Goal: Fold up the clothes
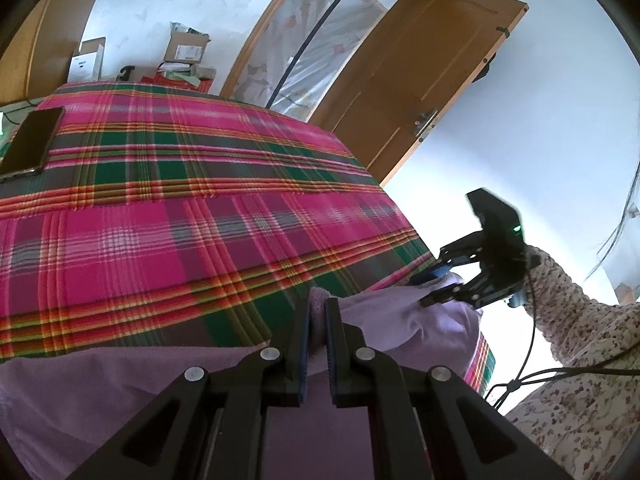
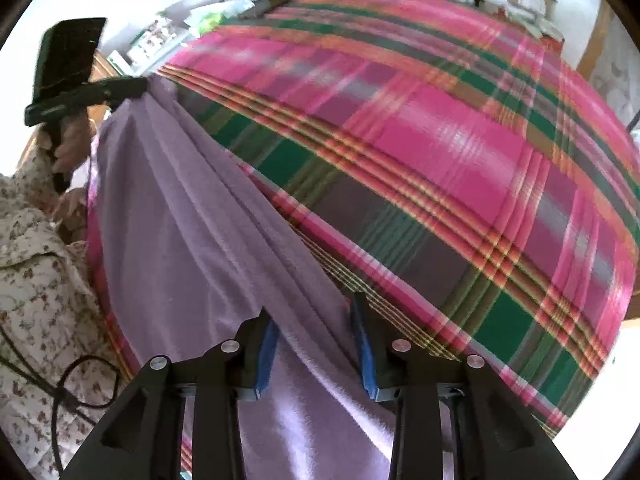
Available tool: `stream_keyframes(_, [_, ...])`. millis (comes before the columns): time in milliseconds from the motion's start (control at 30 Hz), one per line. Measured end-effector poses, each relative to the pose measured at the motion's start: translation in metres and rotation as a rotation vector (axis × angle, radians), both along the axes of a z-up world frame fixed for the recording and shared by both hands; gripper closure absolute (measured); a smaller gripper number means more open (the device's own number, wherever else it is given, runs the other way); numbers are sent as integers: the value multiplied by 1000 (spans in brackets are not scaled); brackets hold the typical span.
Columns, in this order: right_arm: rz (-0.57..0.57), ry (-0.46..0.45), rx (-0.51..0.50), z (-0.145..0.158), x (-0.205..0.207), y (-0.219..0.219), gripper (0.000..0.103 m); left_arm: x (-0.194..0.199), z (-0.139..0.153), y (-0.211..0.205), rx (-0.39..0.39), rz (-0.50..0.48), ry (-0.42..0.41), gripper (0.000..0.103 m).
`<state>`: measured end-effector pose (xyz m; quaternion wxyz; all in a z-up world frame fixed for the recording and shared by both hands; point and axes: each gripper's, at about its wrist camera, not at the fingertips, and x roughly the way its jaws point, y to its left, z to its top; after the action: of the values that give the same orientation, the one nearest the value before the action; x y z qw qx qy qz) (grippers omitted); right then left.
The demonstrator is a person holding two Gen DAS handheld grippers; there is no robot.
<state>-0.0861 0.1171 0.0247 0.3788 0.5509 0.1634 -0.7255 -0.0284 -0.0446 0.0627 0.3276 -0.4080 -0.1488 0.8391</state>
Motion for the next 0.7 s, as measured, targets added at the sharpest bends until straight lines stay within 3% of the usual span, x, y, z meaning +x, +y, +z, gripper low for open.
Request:
stream_keyframes(133, [12,-15,-32,6,-3,7,64,2,-3,-1,-4,3,-11,95])
stream_keyframes(567, [92,-163,38,-28,-31,-19,64,6,-11,-1,-30,6,-41,95])
stream_keyframes(700, [81,-188,5,-30,-35,-15,64,4,-11,0,-40,-2,-45,95])
